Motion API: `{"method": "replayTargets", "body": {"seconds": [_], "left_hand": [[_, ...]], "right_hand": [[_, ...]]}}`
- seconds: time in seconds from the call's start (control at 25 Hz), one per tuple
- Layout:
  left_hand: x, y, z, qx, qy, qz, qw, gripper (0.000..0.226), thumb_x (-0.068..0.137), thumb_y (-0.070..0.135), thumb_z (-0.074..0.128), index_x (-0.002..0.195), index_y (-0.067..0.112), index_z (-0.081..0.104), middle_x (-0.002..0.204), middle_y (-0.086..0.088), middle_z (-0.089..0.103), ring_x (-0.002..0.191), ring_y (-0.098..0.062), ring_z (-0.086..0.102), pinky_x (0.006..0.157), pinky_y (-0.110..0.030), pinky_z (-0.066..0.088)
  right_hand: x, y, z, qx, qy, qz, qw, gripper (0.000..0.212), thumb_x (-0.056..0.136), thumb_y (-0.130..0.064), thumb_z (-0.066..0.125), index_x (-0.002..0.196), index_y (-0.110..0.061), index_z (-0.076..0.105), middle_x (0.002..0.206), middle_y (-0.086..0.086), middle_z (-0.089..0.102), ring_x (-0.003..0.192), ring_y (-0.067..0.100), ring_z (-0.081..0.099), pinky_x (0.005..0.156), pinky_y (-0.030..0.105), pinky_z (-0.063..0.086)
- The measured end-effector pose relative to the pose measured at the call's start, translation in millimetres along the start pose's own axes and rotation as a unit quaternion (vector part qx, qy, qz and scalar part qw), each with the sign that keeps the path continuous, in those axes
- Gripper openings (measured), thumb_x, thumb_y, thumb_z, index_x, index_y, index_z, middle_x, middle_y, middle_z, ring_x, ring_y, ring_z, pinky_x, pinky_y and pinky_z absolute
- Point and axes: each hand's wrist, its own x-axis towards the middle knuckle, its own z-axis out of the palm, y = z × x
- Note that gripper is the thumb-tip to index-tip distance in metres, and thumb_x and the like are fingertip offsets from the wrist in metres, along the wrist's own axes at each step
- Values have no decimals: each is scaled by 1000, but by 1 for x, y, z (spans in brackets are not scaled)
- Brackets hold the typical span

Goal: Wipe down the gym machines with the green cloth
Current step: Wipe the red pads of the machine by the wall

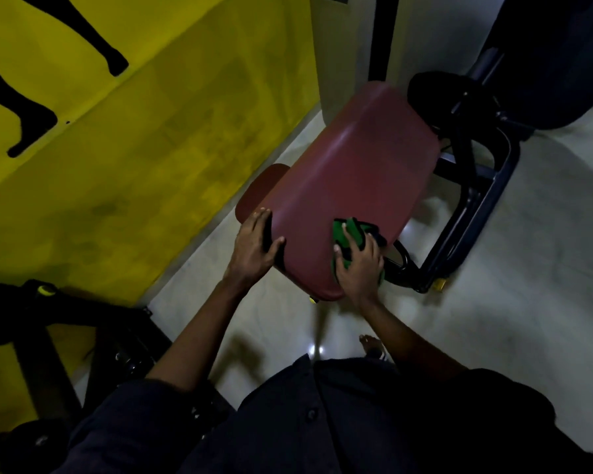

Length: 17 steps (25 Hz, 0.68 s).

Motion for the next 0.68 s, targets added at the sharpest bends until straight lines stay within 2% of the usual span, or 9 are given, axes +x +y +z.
{"method": "replayTargets", "body": {"seconds": [0.04,0.12,0.24,0.32,0.44,0.56,0.64,0.68], "left_hand": [[-1,1,2,0,6,0,1000,66,98,42,60,150,8,38,154,-11,39,143,-23,31,115,-32,24],[-4,-1,5,-3,21,7,1000,67,97,43,61,150,9,38,154,-9,39,144,-22,31,115,-33,26],[-1,-3,7,-14,20,-5,1000,68,96,44,61,151,12,38,155,-6,40,144,-21,32,116,-36,28],[-2,-2,8,-23,21,-16,999,68,96,44,62,151,13,38,155,-5,40,144,-20,31,116,-34,27],[-2,0,5,-44,21,-19,999,68,94,43,65,149,12,41,154,-5,41,144,-19,31,114,-31,25],[3,-1,0,-61,7,-27,998,71,89,48,66,147,13,44,152,-5,43,142,-19,34,114,-39,30],[3,-8,-2,-55,1,-33,998,73,88,54,64,148,17,43,153,-4,42,142,-20,35,113,-44,35],[-1,-12,-3,-58,5,-50,997,75,87,57,64,148,19,42,153,-3,42,142,-20,35,112,-46,36]], "right_hand": [[-9,-1,3,-4,5,-2,1000,52,99,-54,42,149,-38,41,151,15,40,143,31,30,111,57,28],[-31,0,9,-22,-5,-59,998,52,100,-53,44,150,-40,39,151,12,41,143,31,31,110,56,29],[-28,13,7,-8,4,-98,995,49,99,-50,44,147,-40,45,148,8,44,141,30,35,107,58,36],[-11,18,3,-3,3,-82,997,48,99,-48,46,146,-39,46,148,11,45,140,31,36,108,58,36],[22,20,-4,-6,22,-6,1000,47,100,-46,49,146,-37,46,147,15,45,140,34,35,110,58,31],[37,9,-3,-16,47,62,997,47,100,-47,47,144,-30,50,145,14,47,136,35,37,107,56,32],[24,-1,3,-31,42,68,996,50,100,-50,45,145,-28,47,144,16,46,133,37,38,105,55,32],[11,-4,4,-33,35,44,998,52,100,-51,44,146,-27,46,144,17,46,133,37,38,104,56,32]]}}
